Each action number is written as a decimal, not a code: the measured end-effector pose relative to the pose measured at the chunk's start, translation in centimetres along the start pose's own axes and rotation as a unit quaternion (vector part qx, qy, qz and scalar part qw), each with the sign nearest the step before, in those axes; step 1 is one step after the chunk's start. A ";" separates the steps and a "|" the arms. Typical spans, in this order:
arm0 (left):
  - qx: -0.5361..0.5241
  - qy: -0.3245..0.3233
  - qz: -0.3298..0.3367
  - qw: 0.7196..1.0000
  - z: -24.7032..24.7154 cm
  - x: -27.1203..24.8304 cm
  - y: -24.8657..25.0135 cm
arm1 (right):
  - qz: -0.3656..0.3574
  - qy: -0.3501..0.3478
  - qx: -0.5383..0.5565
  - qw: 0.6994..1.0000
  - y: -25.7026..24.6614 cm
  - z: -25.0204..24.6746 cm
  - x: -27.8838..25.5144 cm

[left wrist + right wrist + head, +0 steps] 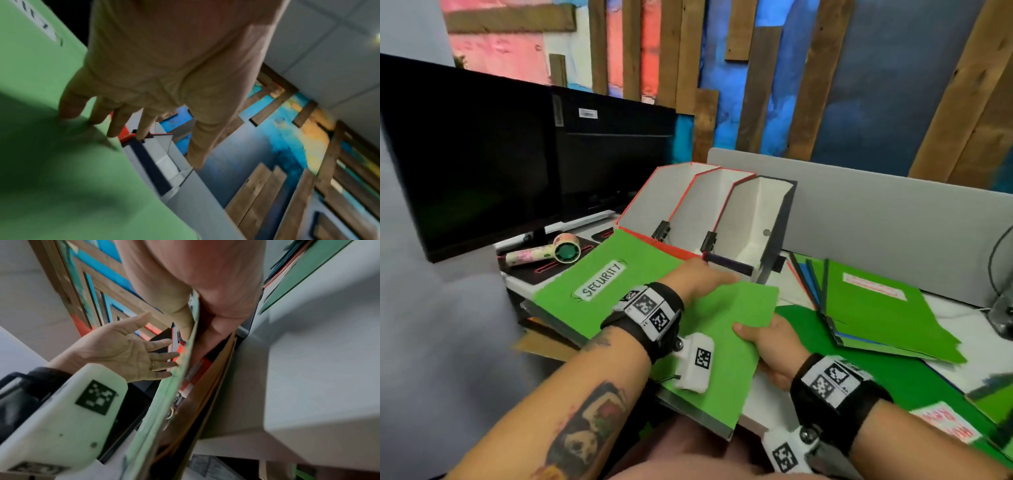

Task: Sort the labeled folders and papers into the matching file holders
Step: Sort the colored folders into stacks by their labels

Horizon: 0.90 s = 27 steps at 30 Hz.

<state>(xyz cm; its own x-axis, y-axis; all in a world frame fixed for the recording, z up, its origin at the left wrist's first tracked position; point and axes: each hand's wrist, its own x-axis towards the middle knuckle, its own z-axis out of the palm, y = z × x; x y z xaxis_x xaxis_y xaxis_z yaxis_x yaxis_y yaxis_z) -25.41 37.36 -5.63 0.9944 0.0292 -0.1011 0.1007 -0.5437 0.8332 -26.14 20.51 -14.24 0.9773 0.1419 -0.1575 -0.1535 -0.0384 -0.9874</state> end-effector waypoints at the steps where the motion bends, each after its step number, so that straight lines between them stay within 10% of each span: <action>1: 0.057 -0.030 -0.011 0.998 0.4 0.0 -0.8 | 0.001 0.002 -0.023 1.000 0.3 0.4 0.3; 10: 0.260 -0.149 -0.060 0.952 1.2 -1.4 -1.1 | 0.095 0.028 -0.099 0.990 1.7 0.7 1.9; 21: 0.280 -0.143 -0.033 0.949 3.1 -0.4 1.9 | 0.001 0.034 -0.451 0.892 -1.1 -7.3 -4.6; 27: 0.158 -0.241 -0.002 0.957 8.6 -0.9 5.9 | 0.138 0.089 -0.467 0.869 -0.2 -15.6 -9.1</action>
<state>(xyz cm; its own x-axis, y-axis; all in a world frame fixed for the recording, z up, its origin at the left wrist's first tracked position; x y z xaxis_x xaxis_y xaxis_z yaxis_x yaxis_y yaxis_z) -25.95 26.90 -5.32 0.8563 -0.3175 -0.4074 0.0143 -0.7739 0.6332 -32.73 3.84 -12.39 0.9417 -0.1533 -0.2995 -0.2822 -0.8446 -0.4551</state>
